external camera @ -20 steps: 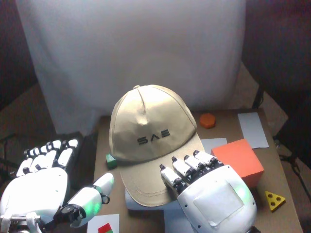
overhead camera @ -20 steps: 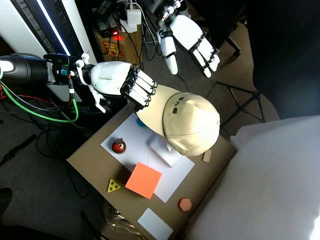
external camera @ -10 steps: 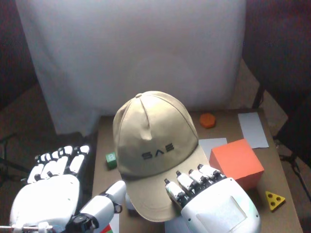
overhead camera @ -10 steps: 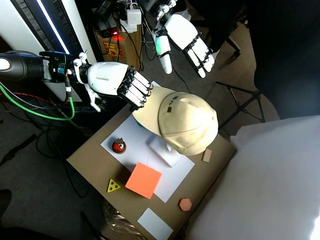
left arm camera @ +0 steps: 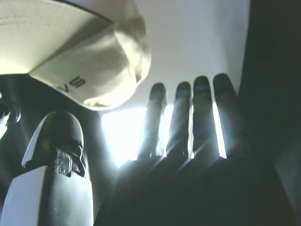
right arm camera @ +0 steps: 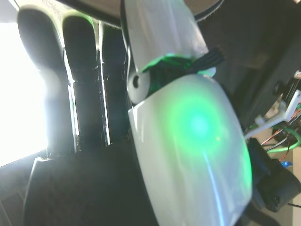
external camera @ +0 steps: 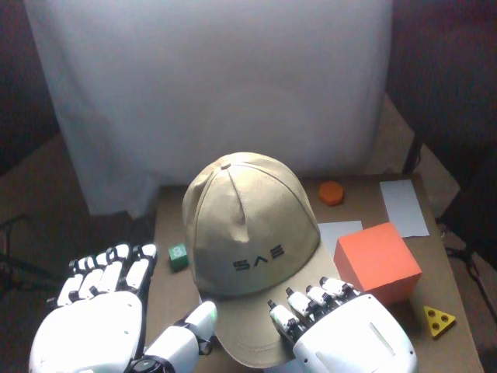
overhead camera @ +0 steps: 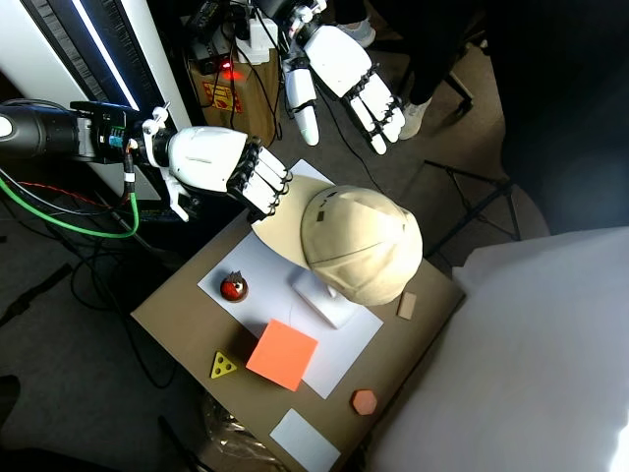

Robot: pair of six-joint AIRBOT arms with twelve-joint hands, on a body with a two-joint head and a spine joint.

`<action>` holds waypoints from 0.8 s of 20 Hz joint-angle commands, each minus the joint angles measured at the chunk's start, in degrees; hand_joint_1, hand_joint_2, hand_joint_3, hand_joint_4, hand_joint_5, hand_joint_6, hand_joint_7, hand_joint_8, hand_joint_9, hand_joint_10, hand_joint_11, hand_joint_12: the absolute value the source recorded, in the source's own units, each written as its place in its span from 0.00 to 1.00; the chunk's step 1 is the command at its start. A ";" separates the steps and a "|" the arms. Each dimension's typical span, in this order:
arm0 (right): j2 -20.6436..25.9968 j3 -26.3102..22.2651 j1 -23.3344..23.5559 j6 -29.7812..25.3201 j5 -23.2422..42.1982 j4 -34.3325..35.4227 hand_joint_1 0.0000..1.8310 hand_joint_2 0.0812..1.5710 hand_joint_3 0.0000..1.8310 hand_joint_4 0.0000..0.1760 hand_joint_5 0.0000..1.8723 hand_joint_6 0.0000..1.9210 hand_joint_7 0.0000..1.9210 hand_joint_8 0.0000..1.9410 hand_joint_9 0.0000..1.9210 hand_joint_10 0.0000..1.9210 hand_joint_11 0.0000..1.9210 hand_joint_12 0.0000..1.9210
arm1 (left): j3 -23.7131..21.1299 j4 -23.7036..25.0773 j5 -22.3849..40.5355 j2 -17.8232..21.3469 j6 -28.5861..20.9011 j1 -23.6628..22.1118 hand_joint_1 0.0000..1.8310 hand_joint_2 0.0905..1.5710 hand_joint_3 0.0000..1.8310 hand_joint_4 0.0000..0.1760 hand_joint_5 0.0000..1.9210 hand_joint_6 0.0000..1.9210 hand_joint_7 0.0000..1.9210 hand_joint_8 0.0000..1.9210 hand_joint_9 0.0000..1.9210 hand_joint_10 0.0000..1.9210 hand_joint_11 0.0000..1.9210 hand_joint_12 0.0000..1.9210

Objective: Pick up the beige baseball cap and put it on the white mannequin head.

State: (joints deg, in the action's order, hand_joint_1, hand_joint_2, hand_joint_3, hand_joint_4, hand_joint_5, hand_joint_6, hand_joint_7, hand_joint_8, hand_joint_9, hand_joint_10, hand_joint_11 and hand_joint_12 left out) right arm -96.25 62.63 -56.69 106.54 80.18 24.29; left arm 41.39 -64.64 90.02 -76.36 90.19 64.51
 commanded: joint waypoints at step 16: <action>0.23 -0.84 -0.67 0.76 2.40 -1.93 0.75 0.70 0.00 0.00 0.48 0.50 0.49 0.52 0.50 0.66 0.48 0.64 | 1.99 4.32 4.19 -4.25 0.56 -1.89 0.00 0.71 0.00 0.44 0.05 0.00 0.03 0.00 0.03 0.00 0.02 0.04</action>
State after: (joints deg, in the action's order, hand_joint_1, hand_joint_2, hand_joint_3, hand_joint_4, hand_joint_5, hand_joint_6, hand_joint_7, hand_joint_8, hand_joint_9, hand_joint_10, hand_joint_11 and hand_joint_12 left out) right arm -95.94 62.02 -57.10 106.87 77.30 26.50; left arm 42.98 -64.29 89.30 -80.49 91.13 63.20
